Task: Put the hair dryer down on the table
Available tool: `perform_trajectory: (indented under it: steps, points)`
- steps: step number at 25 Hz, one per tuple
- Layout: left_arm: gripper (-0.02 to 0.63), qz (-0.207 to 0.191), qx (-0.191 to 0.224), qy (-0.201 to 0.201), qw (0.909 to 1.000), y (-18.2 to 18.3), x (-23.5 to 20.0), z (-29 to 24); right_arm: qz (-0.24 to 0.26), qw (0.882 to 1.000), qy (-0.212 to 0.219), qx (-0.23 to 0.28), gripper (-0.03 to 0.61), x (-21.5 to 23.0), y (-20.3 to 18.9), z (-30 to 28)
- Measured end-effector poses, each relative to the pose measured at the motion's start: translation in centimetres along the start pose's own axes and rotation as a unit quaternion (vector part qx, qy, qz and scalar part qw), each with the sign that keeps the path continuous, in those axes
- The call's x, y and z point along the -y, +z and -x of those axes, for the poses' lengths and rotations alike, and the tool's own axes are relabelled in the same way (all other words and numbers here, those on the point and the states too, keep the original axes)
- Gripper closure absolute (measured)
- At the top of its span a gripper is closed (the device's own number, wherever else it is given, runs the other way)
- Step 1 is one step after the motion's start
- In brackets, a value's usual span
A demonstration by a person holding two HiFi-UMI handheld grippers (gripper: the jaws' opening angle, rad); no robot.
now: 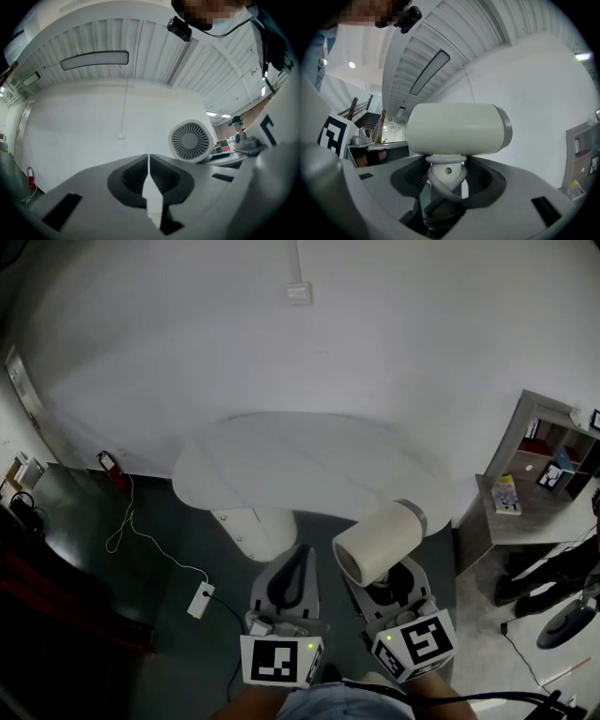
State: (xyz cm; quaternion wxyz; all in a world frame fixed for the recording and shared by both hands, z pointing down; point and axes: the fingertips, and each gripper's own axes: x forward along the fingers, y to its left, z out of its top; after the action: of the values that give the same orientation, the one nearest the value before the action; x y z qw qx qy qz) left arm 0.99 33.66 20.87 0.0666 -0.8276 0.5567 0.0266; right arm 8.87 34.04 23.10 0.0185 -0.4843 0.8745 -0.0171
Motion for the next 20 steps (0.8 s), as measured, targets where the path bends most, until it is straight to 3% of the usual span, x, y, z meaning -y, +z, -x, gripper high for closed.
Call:
perform_trajectory:
  steps: [7, 11, 20]
  points:
    - [0.597, 0.03, -0.025, -0.006, 0.9992, -2.1, -1.8, -2.7, -0.002, 1.0, -0.003, -0.022, 0.351, 1.1, -1.5, -3.7]
    - [0.597, 0.021, -0.027, -0.001, 0.9994, -3.7, -3.3, -4.4, -0.002, 1.0, -0.001, -0.031, 0.351, 1.8, -2.6, -5.8]
    - [0.597, 0.025, -0.05, 0.004, 0.9984, -6.7, -5.8, -12.9, -0.012, 0.999, -0.001, -0.048, 0.351, 7.8, -4.2, -13.2]
